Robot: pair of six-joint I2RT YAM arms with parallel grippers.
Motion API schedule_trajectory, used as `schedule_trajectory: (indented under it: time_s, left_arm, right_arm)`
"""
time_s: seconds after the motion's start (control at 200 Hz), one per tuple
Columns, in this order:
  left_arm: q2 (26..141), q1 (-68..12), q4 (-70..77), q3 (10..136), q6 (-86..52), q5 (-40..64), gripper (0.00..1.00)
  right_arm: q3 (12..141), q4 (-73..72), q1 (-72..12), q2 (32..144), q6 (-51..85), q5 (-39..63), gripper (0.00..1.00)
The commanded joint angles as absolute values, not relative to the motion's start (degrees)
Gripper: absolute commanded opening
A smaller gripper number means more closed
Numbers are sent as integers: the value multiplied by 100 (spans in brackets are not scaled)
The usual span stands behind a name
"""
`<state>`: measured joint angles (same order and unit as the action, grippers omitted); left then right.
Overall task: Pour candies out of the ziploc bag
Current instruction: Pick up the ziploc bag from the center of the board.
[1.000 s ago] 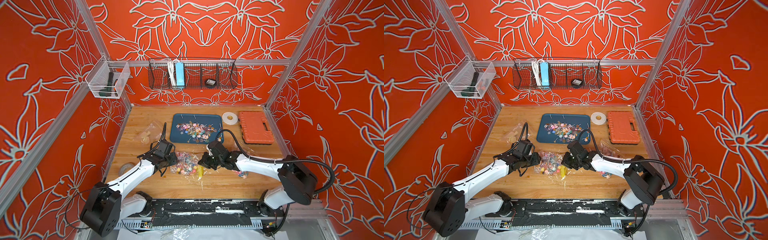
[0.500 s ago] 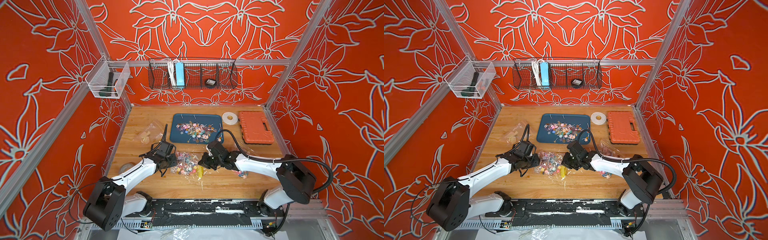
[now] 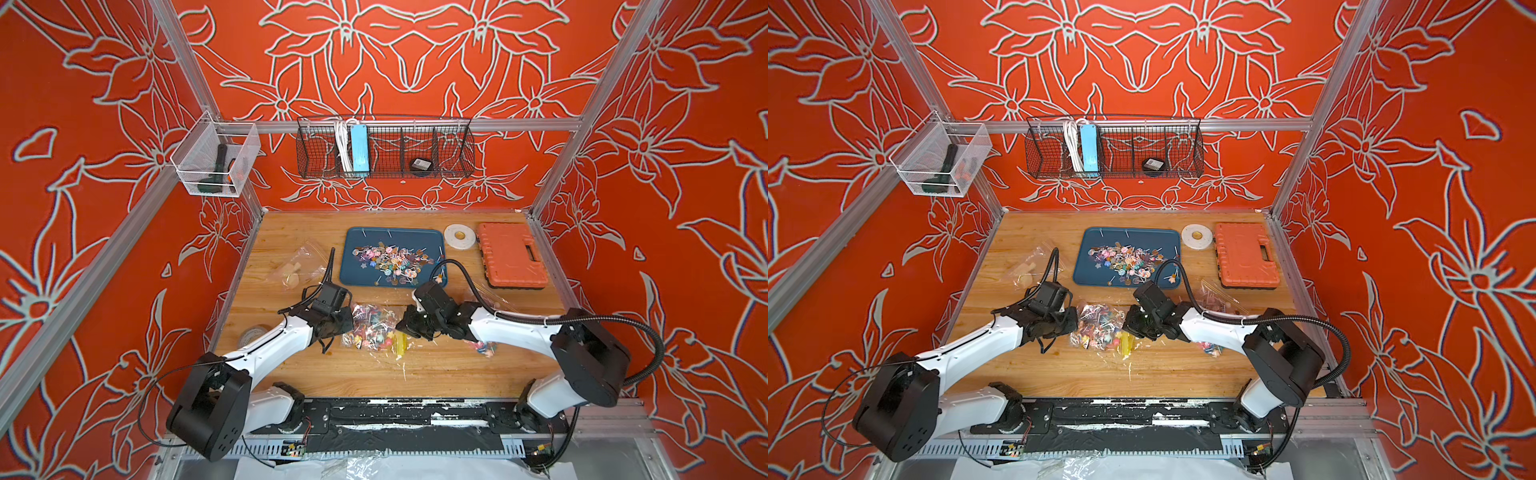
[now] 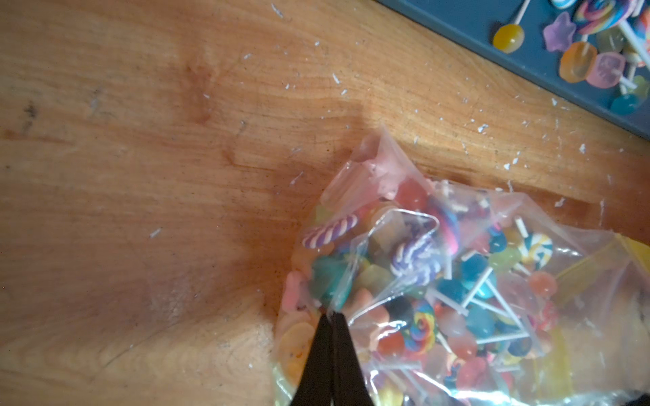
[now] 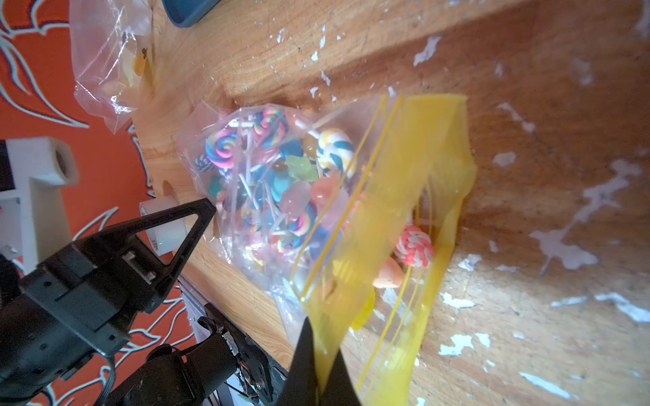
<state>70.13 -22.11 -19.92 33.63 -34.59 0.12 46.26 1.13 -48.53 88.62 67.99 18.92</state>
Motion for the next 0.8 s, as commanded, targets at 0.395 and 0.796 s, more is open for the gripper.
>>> schedule_trajectory:
  time_s: [0.395, 0.796]
  left_arm:
    - [5947, -2197, -1846, 3120, -3391, 1159, 0]
    - [6200, -2197, -2024, 3207, -3365, 1183, 8]
  right_arm:
    - [4761, 39, -4887, 9021, 6775, 1946, 0]
    - [4767, 4, -4913, 9042, 6785, 1951, 0]
